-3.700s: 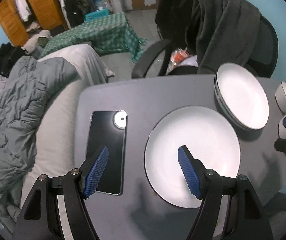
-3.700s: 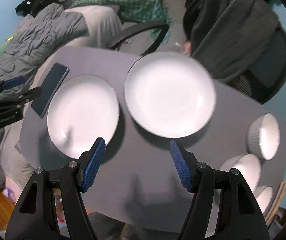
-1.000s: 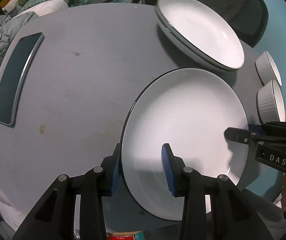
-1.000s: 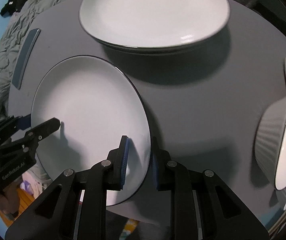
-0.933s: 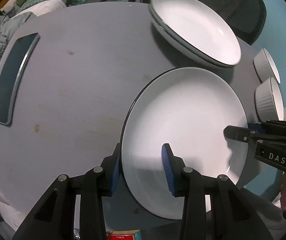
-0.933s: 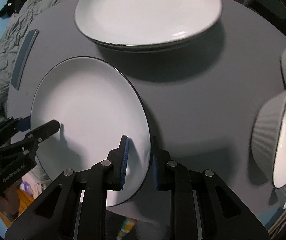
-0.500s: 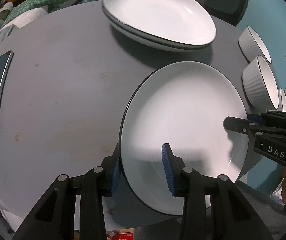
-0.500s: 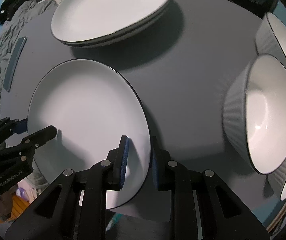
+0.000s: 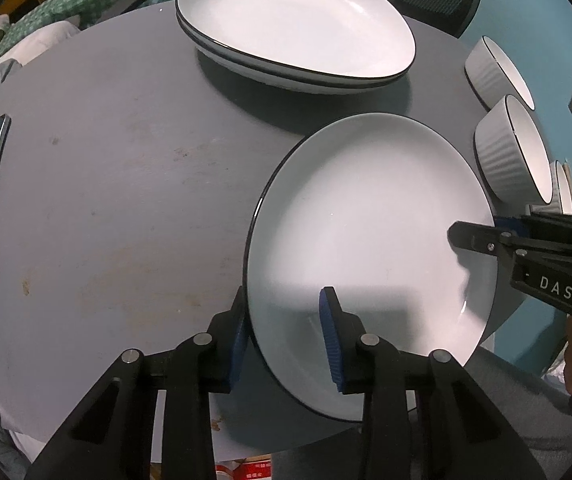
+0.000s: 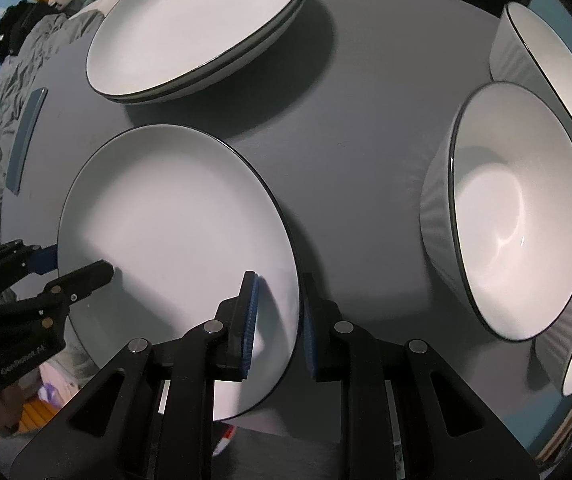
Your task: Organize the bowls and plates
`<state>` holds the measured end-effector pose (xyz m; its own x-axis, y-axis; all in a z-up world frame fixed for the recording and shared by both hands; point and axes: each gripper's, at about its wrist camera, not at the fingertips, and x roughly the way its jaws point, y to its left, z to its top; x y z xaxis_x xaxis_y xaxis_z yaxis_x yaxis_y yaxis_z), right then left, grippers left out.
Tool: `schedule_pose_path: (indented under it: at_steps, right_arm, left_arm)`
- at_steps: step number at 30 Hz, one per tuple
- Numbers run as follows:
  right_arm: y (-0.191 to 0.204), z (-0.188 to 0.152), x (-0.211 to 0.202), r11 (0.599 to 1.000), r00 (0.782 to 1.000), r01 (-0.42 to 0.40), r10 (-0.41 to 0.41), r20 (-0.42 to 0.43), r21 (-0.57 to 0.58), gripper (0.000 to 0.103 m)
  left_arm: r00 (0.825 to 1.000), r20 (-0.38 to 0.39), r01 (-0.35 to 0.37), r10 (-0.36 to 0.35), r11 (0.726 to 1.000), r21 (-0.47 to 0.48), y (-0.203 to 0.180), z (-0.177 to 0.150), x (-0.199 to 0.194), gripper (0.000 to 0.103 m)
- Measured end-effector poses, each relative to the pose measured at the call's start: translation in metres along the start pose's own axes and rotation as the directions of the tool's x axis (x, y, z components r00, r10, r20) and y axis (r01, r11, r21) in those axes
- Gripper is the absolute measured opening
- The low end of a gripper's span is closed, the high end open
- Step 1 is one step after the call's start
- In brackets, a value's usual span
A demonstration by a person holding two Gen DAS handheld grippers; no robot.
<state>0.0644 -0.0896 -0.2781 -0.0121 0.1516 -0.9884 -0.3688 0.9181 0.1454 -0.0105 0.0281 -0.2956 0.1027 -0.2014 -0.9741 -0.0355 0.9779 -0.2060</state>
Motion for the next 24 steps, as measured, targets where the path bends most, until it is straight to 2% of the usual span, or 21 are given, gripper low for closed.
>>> schedule_pose_path:
  at_steps: [10, 17, 24]
  right_arm:
    - [0.002, -0.009, 0.008, 0.992, 0.997, -0.079, 0.077, 0.019, 0.099, 0.020]
    - [-0.006, -0.009, 0.014, 0.976, 0.990, -0.142, 0.137, 0.044, 0.167, 0.020]
    - [-0.003, 0.000, 0.016, 0.982, 0.991, -0.133, 0.126, 0.054, 0.134, 0.021]
  left_arm:
    - [0.999, -0.008, 0.030, -0.031, 0.998, -0.053, 0.013, 0.005, 0.001, 0.034]
    - [0.999, -0.014, 0.033, -0.034, 0.998, -0.054, 0.020, 0.002, -0.004, 0.032]
    - [0.999, -0.015, 0.032, -0.032, 0.998, -0.057, 0.018, 0.001, -0.002, 0.030]
